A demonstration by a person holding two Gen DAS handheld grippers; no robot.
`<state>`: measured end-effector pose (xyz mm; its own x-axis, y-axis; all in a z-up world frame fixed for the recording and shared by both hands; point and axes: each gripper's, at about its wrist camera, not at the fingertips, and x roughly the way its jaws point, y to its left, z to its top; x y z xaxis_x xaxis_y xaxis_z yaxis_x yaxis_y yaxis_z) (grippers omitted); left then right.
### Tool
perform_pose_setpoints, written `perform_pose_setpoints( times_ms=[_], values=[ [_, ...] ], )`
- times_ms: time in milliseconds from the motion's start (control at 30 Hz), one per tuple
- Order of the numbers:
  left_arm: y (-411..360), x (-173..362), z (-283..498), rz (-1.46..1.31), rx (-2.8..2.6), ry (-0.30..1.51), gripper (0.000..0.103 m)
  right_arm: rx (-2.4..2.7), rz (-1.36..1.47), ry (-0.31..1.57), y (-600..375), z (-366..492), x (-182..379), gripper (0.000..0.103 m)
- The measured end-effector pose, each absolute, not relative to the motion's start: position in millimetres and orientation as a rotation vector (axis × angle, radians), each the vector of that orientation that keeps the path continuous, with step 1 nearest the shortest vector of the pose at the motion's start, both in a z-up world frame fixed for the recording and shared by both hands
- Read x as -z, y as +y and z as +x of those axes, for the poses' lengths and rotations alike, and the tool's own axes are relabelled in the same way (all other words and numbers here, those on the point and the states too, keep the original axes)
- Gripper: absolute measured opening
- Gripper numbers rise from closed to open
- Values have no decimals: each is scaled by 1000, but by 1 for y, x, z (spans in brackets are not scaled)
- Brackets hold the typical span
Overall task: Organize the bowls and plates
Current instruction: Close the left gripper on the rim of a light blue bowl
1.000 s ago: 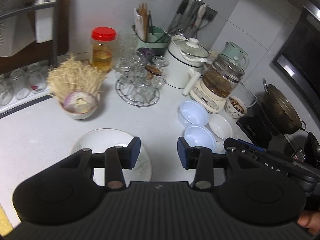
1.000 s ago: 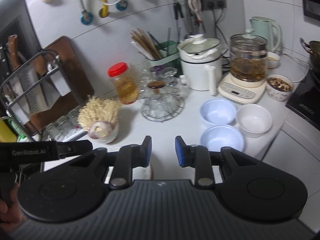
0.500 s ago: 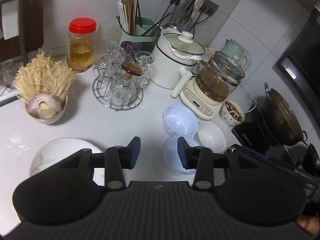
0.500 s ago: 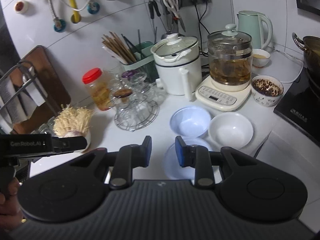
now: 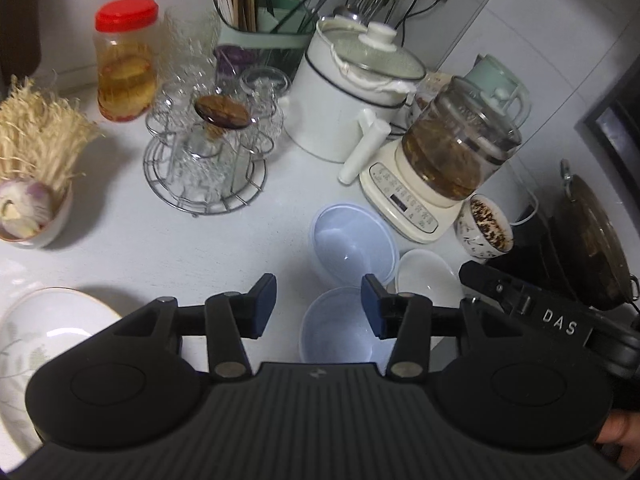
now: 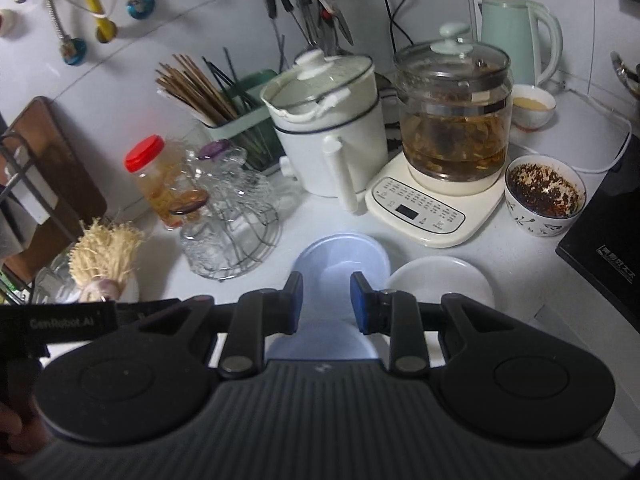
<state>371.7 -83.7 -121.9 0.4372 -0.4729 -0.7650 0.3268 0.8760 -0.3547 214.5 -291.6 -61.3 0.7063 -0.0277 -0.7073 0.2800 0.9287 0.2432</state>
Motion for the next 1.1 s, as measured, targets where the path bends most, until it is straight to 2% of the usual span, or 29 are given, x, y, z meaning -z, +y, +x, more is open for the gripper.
perform_pose_setpoints(
  times_ms=[100, 200, 633, 933, 1100],
  values=[
    [-100, 136, 384, -173, 482, 1022, 53, 168, 348, 803, -306, 228, 74, 30],
    [-115, 150, 396, -183, 465, 1027, 53, 148, 345, 822, -322, 240, 87, 39],
    [-145, 206, 439, -235, 393, 1057, 52, 53, 269, 898, -348, 297, 140, 38],
    [-155, 228, 455, -250, 381, 1077, 34, 44, 231, 941, -350, 317, 164, 37],
    [-160, 234, 460, -232, 398, 1065, 32, 40, 230, 955, -351, 323, 174, 28]
  ],
)
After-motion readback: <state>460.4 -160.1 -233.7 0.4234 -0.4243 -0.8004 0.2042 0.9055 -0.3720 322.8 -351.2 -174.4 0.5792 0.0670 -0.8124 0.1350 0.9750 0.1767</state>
